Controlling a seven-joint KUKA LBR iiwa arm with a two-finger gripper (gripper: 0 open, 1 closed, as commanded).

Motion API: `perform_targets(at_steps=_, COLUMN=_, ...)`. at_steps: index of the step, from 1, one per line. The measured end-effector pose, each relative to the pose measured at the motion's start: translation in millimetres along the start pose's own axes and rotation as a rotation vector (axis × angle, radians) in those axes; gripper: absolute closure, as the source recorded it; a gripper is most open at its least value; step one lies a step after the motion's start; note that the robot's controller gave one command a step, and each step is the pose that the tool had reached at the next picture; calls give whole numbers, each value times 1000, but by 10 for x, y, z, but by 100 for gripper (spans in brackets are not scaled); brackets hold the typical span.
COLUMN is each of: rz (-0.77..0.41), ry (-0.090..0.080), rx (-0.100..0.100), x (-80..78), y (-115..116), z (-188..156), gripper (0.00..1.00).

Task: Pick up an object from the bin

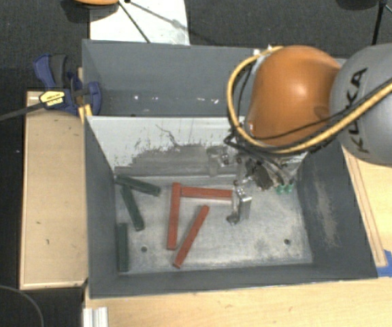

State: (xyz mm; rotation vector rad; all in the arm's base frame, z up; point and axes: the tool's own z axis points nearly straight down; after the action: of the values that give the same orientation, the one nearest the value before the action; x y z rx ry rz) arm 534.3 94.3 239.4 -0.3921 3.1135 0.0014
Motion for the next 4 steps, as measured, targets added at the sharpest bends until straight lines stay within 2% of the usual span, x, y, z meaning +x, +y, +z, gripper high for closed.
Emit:
perform_targets(at_steps=1, rz=-58, ry=-7, rx=1, x=-141, y=-2, z=423, gripper=0)
perform_targets(at_steps=2, rz=-88, ry=-4, rx=0, x=-153, y=-8, z=1038, gripper=0)
perform_targets(at_steps=3, rz=-219, ry=0, rx=1, x=-481, y=178, z=1505, gripper=0)
perform_targets(at_steps=4, rz=-474, ry=3, rx=-1, x=97, y=74, z=1691, gripper=100)
